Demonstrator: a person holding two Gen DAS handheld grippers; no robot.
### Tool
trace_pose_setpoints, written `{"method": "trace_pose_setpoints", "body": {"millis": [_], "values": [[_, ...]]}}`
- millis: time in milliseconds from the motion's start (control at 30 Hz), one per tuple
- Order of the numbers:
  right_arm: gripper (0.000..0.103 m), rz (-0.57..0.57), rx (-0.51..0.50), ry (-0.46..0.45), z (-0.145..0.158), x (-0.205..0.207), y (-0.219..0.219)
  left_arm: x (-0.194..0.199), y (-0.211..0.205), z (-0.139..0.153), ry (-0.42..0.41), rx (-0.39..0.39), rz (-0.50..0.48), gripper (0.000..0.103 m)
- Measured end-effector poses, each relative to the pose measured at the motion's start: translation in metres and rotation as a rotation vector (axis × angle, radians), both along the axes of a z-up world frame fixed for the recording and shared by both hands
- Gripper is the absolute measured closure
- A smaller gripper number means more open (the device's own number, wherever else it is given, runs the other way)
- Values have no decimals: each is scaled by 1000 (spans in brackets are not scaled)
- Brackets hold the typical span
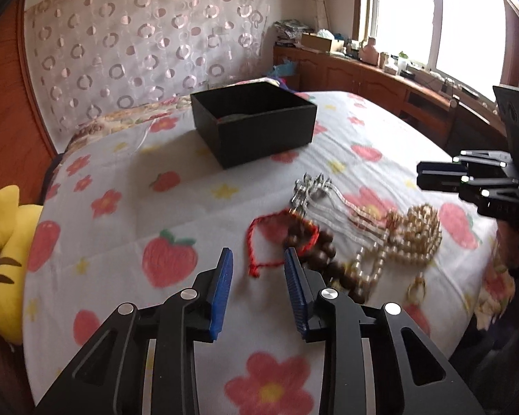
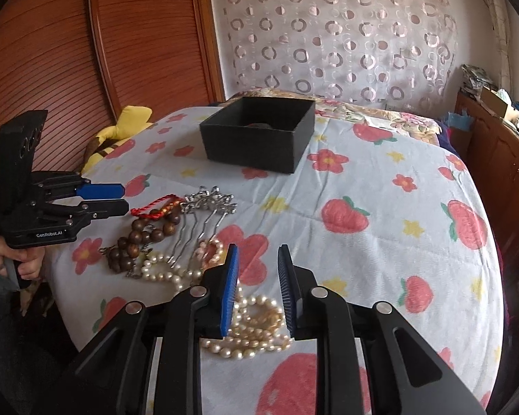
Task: Organize jewelry
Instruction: 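Grasp the red string bracelet with the left tool while the right tool grasps a pearl necklace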
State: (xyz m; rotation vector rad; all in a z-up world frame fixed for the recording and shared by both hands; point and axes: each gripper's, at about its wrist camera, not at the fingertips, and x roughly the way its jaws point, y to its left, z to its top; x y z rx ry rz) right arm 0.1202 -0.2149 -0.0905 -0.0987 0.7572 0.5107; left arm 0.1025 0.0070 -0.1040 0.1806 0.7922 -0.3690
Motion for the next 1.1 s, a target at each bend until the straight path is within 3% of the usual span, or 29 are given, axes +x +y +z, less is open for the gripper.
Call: {"method": "trace_pose_setpoints", "body": {"millis": [200,300,400,567,600,1100], "values": [[77,4,-7,-8,1,-5,4,1,-3,-8,29,45,-16,74],[68,5,-17,-4,-2,-9,2,8,-4,-13,42,53,-13,74],[65,8,-34,6,-7,-15,1,12,-7,-17,48,58,-15,75],[63,10,-57,19,-15,-24,0,18,-9,-20,54,61,-16,97],[63,11,-60,20,-17,-26,0,20,-9,-20,53,59,-13,97],[62,43,-81,28,-25,-40,8,5,11,30,-114,-45,59,98]]}}
